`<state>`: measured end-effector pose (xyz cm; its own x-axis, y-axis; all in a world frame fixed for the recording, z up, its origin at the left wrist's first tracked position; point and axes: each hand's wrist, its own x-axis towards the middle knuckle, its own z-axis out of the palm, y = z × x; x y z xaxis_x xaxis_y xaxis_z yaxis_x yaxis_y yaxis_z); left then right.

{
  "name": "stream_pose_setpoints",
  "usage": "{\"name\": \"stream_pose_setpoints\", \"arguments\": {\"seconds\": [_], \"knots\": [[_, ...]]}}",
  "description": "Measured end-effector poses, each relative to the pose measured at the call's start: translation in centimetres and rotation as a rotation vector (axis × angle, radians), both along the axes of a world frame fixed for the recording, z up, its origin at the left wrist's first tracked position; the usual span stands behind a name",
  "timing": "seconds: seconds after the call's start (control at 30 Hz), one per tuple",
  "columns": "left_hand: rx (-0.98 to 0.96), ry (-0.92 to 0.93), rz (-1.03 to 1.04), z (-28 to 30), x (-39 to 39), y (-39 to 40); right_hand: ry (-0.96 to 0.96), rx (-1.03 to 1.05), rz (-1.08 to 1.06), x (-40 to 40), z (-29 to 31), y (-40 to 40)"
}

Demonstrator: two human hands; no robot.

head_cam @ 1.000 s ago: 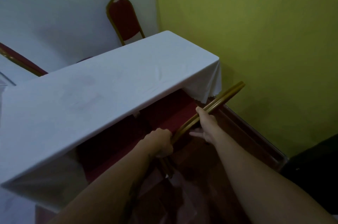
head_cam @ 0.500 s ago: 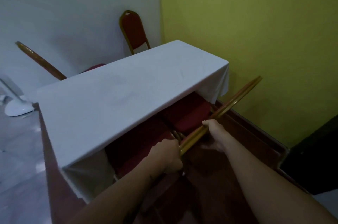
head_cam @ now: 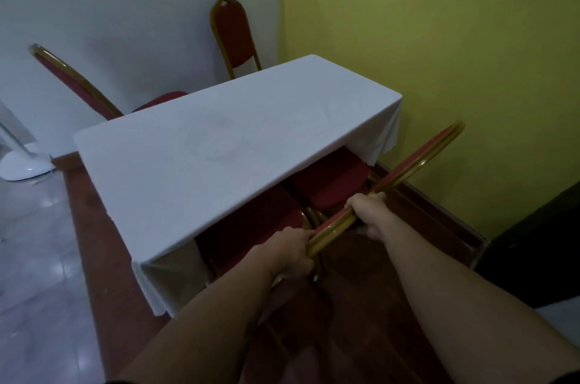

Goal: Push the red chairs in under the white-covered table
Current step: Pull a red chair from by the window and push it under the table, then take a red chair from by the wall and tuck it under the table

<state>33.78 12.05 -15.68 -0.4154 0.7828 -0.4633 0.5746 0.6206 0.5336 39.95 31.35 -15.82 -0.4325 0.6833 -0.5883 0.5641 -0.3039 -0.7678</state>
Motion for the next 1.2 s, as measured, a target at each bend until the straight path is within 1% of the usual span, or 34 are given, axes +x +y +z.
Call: {"name": "stream_pose_setpoints", "arguments": {"seconds": [0.07,0.1,0.17,0.2,0.23,0.3,0.4,0.53,0.7,0.8,0.93,1.07,1.2], "knots": [[-0.037,0.003,-0.025,0.3,-0.6,-0.3,-0.067,0.007,0.063,-0.4,0.4,-0.1],[-0.064,0.005,-0.045,0.4,-0.8,-0.5,-0.182,0.087,0.155,-0.6,1.0,-0.1],[-0.108,-0.018,-0.066,1.2,-1.2,-1.0,-0.541,0.43,0.422,-1.1,2.1,0.4],[-0.106,-0.027,-0.062,1.7,-1.6,-1.3,-0.653,0.595,0.525,-1.6,2.7,0.5],[-0.088,-0.023,-0.05,2.4,-2.3,-1.6,-0.692,0.7,0.597,-2.2,3.2,0.3],[-0.043,0.025,0.011,3.8,-4.2,-2.9,-0.652,0.772,0.675,-3.9,4.5,-0.6],[-0.033,0.105,0.126,5.5,-7.6,-6.2,-0.488,0.72,0.792,-7.4,5.7,-3.0],[-0.031,0.106,0.295,7.5,-13.1,-12.0,-0.283,0.727,0.941,-13.5,6.7,-7.2],[0.057,0.171,0.443,9.5,-21.5,-20.4,-0.089,0.721,1.043,-22.6,7.4,-13.9],[0.178,0.209,0.537,10.1,-27.0,-25.7,-0.035,0.742,1.072,-28.8,7.6,-18.2],[0.375,0.164,0.677,11.7,-34.1,-32.1,0.017,0.765,1.083,-37.4,8.4,-23.4],[0.433,0.197,0.716,13.9,-40.8,-37.2,0.047,0.733,1.076,-45.0,9.0,-28.6],[0.445,0.282,0.776,15.6,-45.3,-39.4,0.065,0.739,1.076,-50.1,9.9,-32.3]]}}
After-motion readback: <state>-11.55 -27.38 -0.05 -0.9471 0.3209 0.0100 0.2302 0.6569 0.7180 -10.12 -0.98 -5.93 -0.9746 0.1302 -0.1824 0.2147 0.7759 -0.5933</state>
